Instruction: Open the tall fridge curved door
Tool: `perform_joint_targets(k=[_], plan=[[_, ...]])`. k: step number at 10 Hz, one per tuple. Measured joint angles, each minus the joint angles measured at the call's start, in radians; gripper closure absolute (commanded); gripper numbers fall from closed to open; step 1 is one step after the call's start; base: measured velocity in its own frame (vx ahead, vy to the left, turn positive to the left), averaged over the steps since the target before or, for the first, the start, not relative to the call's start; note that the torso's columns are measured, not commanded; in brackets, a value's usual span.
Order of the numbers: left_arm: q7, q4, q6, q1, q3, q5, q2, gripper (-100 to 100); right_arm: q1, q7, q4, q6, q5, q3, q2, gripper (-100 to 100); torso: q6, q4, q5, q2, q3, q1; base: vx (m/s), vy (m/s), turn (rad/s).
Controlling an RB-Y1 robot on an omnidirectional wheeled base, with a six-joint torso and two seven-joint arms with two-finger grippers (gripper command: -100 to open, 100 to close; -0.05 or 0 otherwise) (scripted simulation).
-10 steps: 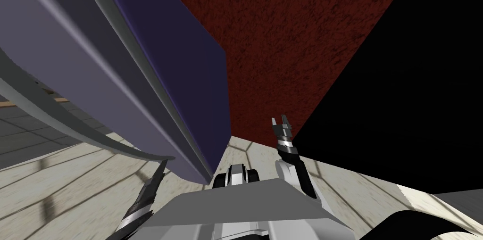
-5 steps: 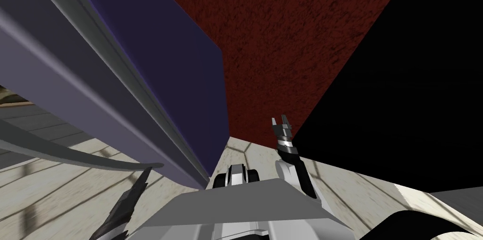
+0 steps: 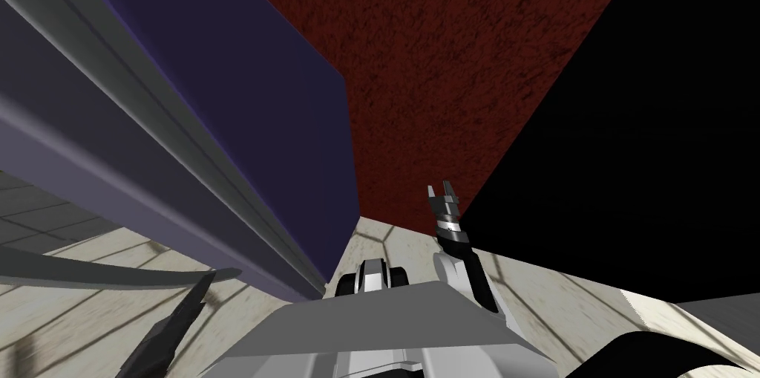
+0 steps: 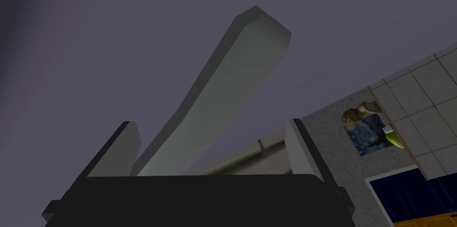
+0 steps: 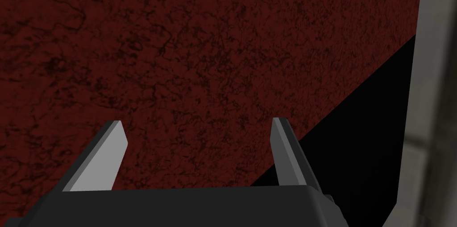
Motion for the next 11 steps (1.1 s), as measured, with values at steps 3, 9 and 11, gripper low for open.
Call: perform_joint_targets(k=[3,9,11], plan=[[0.017,-0.059,0.059,0.050,0.038,0.002,0.031,-100,0.000,0.000,0.000,0.000,0.000,0.000,0.000,0,0.000,-0.001,0.003,0.000,0.001,0.002,0.041,-0.060,-0.016],[0.057,-0.162,0.154,0.159,0.103,0.007,0.114,-100,0.000,0.000,0.000,0.000,0.000,0.000,0.000,0,0.000,-0.001,0.003,0.001,0.001,0.003,0.032,-0.057,-0.022],[0.071,-0.206,0.194,0.200,0.126,0.009,0.138,-100,0.000,0.000,0.000,0.000,0.000,0.000,0.000,0,0.000,-0.001,0.003,0.000,0.001,0.002,0.040,-0.053,-0.017]])
